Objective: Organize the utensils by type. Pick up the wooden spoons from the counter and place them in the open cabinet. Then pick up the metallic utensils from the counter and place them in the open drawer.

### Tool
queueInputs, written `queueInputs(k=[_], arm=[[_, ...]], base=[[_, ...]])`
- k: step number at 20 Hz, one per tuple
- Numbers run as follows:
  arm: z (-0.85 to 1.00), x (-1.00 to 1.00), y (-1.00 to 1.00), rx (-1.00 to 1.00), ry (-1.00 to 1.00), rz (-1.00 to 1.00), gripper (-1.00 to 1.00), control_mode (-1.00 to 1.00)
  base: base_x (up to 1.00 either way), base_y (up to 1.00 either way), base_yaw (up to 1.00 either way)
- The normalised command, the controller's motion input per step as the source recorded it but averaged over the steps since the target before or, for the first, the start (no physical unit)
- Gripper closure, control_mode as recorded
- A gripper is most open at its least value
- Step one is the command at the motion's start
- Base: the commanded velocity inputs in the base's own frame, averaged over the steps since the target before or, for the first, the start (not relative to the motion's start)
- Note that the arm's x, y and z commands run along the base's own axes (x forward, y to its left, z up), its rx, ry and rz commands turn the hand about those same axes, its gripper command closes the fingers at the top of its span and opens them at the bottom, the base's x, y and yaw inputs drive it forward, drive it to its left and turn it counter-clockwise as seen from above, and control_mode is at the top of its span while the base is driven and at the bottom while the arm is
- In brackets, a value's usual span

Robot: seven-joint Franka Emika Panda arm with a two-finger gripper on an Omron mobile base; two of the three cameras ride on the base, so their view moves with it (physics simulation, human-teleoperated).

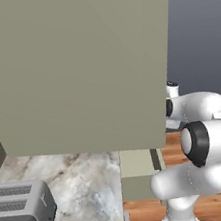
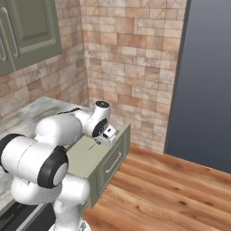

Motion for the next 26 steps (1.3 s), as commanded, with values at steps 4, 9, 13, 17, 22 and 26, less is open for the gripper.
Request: queueInputs(k=[4, 9, 13, 17, 22, 26], arm=[[-0.18, 0.42, 0.16, -0.02, 0.21, 0.0, 1.0, -1.0], [-0.41, 0.2, 0.04, -0.06, 0.03, 0.0, 1.0, -1.0], [-0.54, 0.16, 0.0, 0.0, -0.01, 0.0, 1.0, -1.0], [-0.57, 0.15, 0.03, 0.0, -0.08, 0.0, 1.0, -1.0], [-0.24, 0.22, 0.05, 0.0, -0.1, 0.0, 1.0, -1.0], [-0.14, 0.23, 0.06, 0.0, 0.0, 0.0, 1.0, -1.0]], base=[[0.0, 0.0, 0.0], [0.0, 0.0, 0.0], [0.0, 0.0, 0.0], [0.0, 0.0, 0.0], [0.0, 0.0, 0.0], [0.0, 0.0, 0.0]])
